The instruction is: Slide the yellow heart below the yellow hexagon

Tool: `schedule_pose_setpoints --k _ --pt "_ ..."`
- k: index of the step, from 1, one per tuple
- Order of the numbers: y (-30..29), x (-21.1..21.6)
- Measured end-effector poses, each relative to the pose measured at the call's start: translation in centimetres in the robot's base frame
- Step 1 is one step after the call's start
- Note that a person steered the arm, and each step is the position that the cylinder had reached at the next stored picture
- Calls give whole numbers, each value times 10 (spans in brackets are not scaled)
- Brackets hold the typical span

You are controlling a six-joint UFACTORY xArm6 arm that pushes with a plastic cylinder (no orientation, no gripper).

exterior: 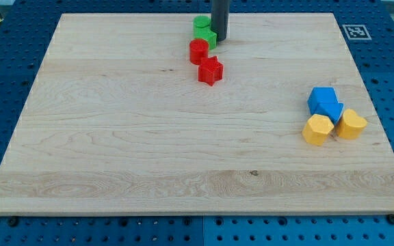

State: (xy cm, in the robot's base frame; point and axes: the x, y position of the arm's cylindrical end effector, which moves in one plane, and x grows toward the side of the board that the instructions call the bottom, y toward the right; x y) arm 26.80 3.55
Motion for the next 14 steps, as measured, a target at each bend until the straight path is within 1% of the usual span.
schedule_pose_setpoints --k 1,2,3,4,5,6,7,9,11,13,14 --pt "-2 0" --pt "33 -5" --pt "95 -5" --pt "158 23" --pt "209 82" --pt "232 161" --pt "232 219" --pt "232 248" --pt "232 288" --pt "231 290" --pt "198 290"
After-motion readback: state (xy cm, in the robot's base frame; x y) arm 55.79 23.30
